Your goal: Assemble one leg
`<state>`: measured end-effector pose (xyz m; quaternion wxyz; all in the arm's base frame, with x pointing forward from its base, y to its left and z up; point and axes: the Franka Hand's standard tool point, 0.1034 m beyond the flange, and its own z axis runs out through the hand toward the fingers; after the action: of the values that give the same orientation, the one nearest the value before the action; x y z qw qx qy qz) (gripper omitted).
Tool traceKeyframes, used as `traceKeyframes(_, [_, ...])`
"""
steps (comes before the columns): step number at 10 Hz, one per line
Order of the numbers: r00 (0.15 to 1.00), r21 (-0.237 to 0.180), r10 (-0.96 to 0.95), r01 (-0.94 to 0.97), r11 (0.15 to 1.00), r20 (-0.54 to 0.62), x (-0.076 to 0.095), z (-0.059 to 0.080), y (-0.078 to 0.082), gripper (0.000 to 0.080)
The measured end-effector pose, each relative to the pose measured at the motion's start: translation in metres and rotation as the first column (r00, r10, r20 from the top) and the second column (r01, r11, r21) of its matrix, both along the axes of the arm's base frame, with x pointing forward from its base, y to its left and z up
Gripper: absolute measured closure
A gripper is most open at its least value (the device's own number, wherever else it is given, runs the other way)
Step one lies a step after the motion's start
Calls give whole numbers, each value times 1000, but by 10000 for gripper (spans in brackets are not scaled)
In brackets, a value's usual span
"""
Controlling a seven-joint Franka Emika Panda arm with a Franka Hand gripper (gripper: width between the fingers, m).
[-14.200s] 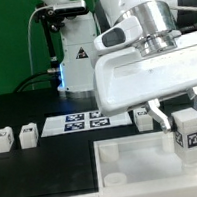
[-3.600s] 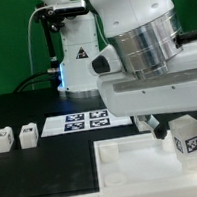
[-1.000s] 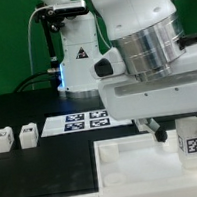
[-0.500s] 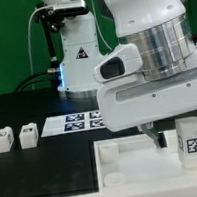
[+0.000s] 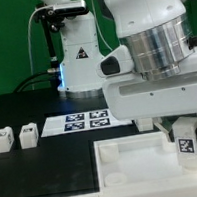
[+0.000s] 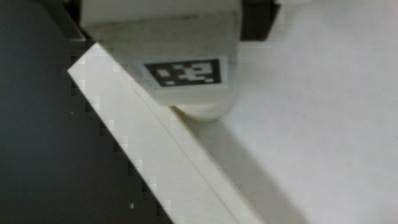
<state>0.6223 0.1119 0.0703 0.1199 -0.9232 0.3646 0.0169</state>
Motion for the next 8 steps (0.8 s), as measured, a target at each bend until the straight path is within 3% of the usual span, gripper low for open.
traceKeyframes(2, [933, 28, -350, 354, 935, -87, 0, 0, 2, 506])
traceKeyframes(4, [737, 74, -653, 671, 738, -173, 0, -3, 7, 506])
traceKeyframes(6, [696, 72, -691, 713, 698, -197, 2, -2, 6, 506])
traceKeyframes(8, [738, 79, -651, 670, 738, -180, 2, -2, 7, 505])
